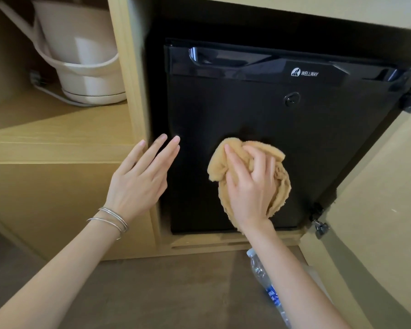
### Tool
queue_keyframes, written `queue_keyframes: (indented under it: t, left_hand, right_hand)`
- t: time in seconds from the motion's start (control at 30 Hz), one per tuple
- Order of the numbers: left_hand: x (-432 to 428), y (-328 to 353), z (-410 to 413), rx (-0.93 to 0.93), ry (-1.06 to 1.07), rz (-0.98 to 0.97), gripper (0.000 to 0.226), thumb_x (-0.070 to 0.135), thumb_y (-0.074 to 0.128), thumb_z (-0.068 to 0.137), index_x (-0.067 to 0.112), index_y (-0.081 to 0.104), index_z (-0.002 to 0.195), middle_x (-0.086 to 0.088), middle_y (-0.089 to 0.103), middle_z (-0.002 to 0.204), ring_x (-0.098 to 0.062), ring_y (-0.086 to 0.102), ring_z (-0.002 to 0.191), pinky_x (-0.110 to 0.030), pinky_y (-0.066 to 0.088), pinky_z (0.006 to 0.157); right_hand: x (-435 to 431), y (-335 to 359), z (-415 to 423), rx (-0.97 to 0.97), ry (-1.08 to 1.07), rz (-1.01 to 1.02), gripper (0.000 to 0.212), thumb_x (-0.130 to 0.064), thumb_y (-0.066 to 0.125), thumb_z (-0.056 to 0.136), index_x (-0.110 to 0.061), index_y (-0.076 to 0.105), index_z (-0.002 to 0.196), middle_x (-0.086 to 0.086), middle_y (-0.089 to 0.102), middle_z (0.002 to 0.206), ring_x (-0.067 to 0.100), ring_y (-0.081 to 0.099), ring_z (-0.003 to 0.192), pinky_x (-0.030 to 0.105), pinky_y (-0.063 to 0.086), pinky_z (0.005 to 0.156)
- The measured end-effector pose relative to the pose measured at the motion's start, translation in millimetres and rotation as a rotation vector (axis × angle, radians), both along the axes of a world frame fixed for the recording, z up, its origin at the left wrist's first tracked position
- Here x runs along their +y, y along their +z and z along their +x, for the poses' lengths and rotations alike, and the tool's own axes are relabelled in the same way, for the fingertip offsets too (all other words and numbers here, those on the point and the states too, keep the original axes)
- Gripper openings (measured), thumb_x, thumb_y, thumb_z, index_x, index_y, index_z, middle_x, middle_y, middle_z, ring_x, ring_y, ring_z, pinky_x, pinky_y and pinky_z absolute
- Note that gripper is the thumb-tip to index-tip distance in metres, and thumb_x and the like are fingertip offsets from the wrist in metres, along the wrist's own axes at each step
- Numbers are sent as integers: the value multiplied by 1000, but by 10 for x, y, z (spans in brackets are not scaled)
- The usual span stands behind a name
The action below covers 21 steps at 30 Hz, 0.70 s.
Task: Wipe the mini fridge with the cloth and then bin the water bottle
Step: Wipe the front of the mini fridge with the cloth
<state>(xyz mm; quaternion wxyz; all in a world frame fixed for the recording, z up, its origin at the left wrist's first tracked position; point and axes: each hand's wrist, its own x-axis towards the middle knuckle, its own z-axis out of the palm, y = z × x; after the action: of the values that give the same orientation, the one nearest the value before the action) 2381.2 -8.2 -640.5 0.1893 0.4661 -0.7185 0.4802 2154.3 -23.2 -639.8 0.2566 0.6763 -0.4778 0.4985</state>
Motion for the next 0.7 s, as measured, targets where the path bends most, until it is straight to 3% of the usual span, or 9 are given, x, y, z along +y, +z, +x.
queue_keyframes:
  t: [0.17, 0.3, 0.37, 0.5, 0.6, 0.7]
  left_hand:
    - [-9, -38, 36, -22, 32, -12, 59, 19, 41, 98, 4, 26, 152, -6, 21, 161, -22, 18, 148, -40, 7, 122]
    - [-26, -31, 57, -39, 19, -22, 60, 19, 43, 96, 3, 27, 152, -6, 21, 160, -20, 18, 147, -40, 8, 122]
    - [-24, -25, 60, -56, 28, -24, 60, 19, 42, 96, 3, 26, 152, -7, 21, 161, -20, 18, 147, -40, 7, 122]
    - [-32, -40, 70, -58, 23, -26, 60, 19, 42, 97, 3, 25, 152, -7, 21, 161, -20, 19, 147, -40, 8, 122]
    - [-37, -39, 73, -60, 1, -28, 60, 20, 42, 98, 2, 23, 152, -7, 22, 161, -20, 19, 147, -40, 8, 122]
    - [-49, -43, 76, -74, 1, -42, 61, 20, 43, 97, 2, 24, 152, -7, 22, 160, -20, 19, 147, -40, 9, 122]
  right_hand:
    - [-102, -79, 268, 18, -37, -91, 34, -9, 60, 88, -24, 64, 118, 2, 47, 115, 22, 48, 96, 25, 43, 77]
    - [-85, -530, 270, 197, -6, -58, 33, -9, 68, 84, -26, 69, 112, 3, 56, 109, 21, 50, 87, 24, 47, 66]
    - [-2, -616, 230, 223, 22, 20, 35, -8, 70, 81, -25, 69, 111, 5, 62, 107, 22, 51, 90, 25, 48, 68]
    - [85, -212, 251, 40, 41, 9, 32, -12, 58, 89, -23, 65, 118, 4, 51, 116, 24, 48, 102, 25, 37, 86]
    - [-25, 6, 425, -76, -1, -8, 39, -7, 64, 85, -24, 63, 120, 4, 49, 116, 23, 48, 101, 23, 38, 84]
    - [-49, -157, 585, -55, 4, -40, 34, -8, 60, 88, -25, 65, 117, 1, 46, 114, 22, 48, 97, 22, 39, 78]
